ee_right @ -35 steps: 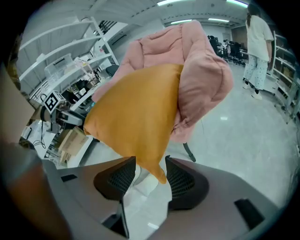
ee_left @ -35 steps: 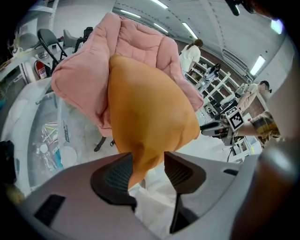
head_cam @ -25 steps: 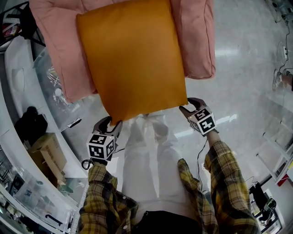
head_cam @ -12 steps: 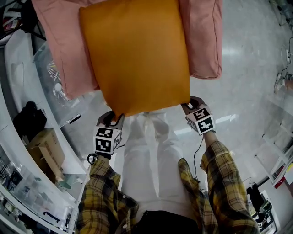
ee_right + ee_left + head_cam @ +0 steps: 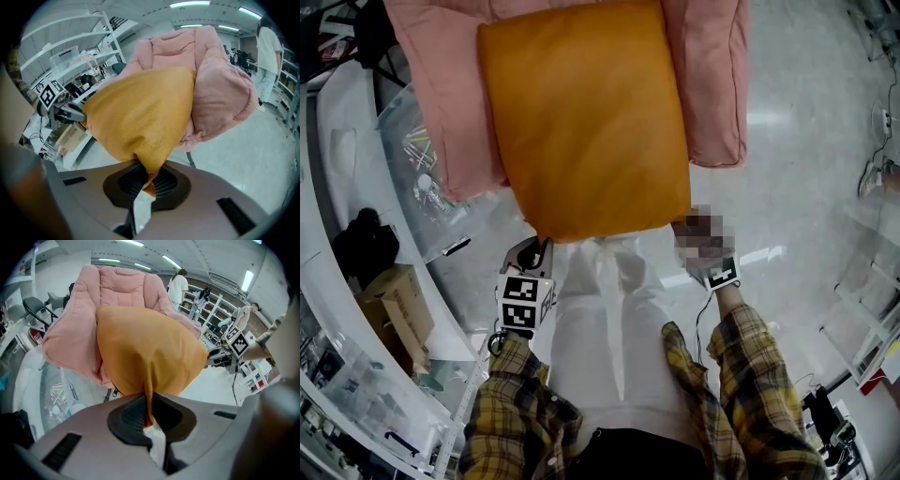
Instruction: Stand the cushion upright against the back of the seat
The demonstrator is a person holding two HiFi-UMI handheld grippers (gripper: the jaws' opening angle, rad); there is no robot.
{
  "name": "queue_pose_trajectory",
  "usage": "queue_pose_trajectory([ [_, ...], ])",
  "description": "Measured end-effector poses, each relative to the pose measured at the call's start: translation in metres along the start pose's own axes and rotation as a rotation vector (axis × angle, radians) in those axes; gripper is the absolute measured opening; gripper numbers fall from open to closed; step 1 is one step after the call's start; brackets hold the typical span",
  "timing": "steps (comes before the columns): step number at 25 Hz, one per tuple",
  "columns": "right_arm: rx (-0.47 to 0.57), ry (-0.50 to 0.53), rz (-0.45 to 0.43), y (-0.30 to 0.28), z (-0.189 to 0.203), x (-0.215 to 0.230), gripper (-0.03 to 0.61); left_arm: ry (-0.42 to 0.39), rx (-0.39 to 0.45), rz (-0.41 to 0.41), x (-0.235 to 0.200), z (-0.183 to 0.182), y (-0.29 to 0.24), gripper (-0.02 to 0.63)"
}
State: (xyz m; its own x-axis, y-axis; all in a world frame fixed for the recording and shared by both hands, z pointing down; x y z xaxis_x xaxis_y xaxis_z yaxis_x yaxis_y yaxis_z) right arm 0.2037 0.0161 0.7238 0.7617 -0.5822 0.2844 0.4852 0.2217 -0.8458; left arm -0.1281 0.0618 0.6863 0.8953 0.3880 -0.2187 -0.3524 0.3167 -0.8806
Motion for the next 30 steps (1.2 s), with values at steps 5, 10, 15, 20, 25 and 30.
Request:
queue_pose_trajectory([
  [5, 0.025, -0.030, 0.001, 0.042, -0.027, -0.016, 0.027, 0.011, 0.054, -0.029, 0.008, -0.022, 0.044, 0.023],
  [10, 0.067, -0.024, -0.003, 0.102, -0.072, -0.033, 0.026, 0.037, 0.146, -0.063, 0.017, -0.062, 0.104, 0.022],
  [15, 0.170, -0.049, -0.007, 0.165, -0.120, -0.047, 0.026, 0.036, 0.245, -0.088, 0.024, -0.108, 0.163, 0.023],
  [20, 0.240, -0.041, -0.010, 0.219, -0.156, -0.054, 0.026, 0.090, 0.303, -0.098, 0.037, -0.141, 0.208, 0.023],
  [25, 0.301, -0.069, -0.016, 0.256, -0.177, -0.054, 0.026, 0.138, 0.364, -0.114, 0.052, -0.165, 0.237, 0.023],
  [30, 0.357, -0.044, -0.033, 0.278, -0.198, -0.057, 0.026, 0.151, 0.439, -0.142, 0.053, -0.187, 0.259, 0.023],
])
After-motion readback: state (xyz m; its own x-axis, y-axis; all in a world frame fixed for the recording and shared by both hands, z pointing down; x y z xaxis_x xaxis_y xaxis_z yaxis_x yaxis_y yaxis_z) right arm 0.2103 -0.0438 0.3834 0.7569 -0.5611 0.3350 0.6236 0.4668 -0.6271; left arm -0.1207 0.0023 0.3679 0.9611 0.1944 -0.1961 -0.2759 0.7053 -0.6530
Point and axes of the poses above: the fingertips, and each gripper's own axes: y backward along the fingers, x to its right, z out of its underside, the point moved 9 cm from there along y, backward along the fingers, and after that the axes turned 1 degree about -y, right-handed, at the moved point
